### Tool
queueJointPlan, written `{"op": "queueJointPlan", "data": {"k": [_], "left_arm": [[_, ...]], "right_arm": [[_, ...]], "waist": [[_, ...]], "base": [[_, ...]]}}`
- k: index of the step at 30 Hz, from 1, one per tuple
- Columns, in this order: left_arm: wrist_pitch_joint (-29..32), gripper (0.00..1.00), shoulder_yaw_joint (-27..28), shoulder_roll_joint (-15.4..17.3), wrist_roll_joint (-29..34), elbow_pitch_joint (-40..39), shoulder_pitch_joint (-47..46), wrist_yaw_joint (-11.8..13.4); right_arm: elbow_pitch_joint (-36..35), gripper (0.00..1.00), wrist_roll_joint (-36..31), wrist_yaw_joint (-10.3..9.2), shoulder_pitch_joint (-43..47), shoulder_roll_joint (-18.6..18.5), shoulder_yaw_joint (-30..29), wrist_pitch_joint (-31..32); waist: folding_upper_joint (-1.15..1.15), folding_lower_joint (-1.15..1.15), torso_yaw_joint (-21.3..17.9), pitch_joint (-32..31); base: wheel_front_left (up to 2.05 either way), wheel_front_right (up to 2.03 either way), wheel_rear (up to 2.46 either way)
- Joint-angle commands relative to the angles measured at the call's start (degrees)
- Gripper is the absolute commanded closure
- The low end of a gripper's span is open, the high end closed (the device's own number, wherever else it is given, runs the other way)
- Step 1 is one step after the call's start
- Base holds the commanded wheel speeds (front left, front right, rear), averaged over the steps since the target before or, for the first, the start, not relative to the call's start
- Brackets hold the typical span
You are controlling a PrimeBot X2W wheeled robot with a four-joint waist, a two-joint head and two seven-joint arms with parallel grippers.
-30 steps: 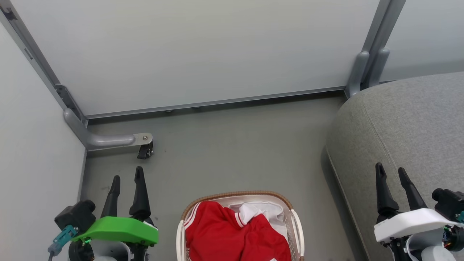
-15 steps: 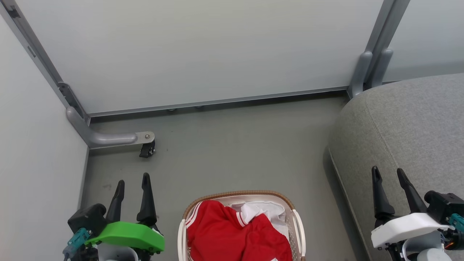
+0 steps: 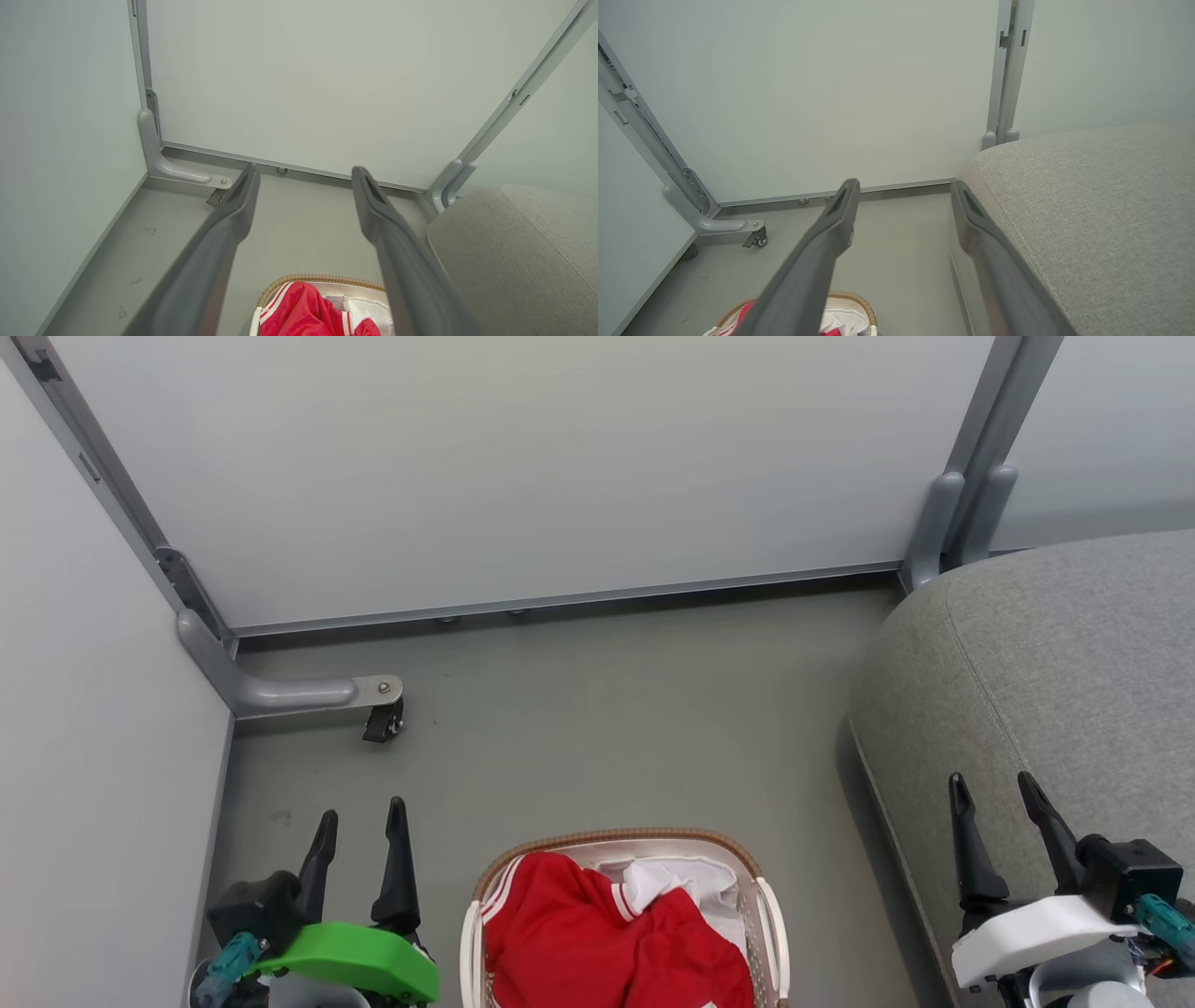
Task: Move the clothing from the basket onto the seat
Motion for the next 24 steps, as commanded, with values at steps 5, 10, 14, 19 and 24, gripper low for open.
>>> {"op": "queueJointPlan", "data": {"k": [5, 10, 14, 19, 24], "left_arm": [[-0.96, 0.00, -0.21, 0.36, 2.60, 0.31, 1.03, 0.11], [-1.51, 0.00, -0.25, 0.38, 4.38, 0.59, 1.23, 0.47], [-2.04, 0.00, -0.39, 0.40, 6.24, 0.81, 1.47, 0.62], [-2.51, 0.00, -0.69, 0.42, 7.67, 1.20, 1.58, 0.89], [-2.60, 0.00, -0.78, 0.42, 8.23, 1.56, 1.50, 0.86]], "right_arm": [[0.01, 0.00, -3.41, 0.02, 1.06, -0.37, -0.25, -0.95], [0.32, 0.00, -6.17, 0.02, 1.68, -0.40, -0.26, -1.52], [0.23, 0.00, -8.71, 0.02, 2.00, -0.43, -0.26, -2.07], [0.17, 0.00, -10.73, 0.02, 2.13, -0.45, -0.25, -2.54], [0.38, 0.00, -11.47, 0.01, 1.97, -0.45, -0.25, -2.74]], "waist": [[0.00, 0.00, 0.13, -0.26], [0.00, 0.00, 0.33, -0.52], [0.00, 0.00, 0.59, -0.66], [0.00, 0.00, 0.82, -0.71], [0.00, 0.00, 0.90, -0.75]], "base": [[0.00, 0.00, 0.00], [0.00, 0.00, 0.00], [0.00, 0.00, 0.00], [0.00, 0.00, 0.00], [0.00, 0.00, 0.00]]}}
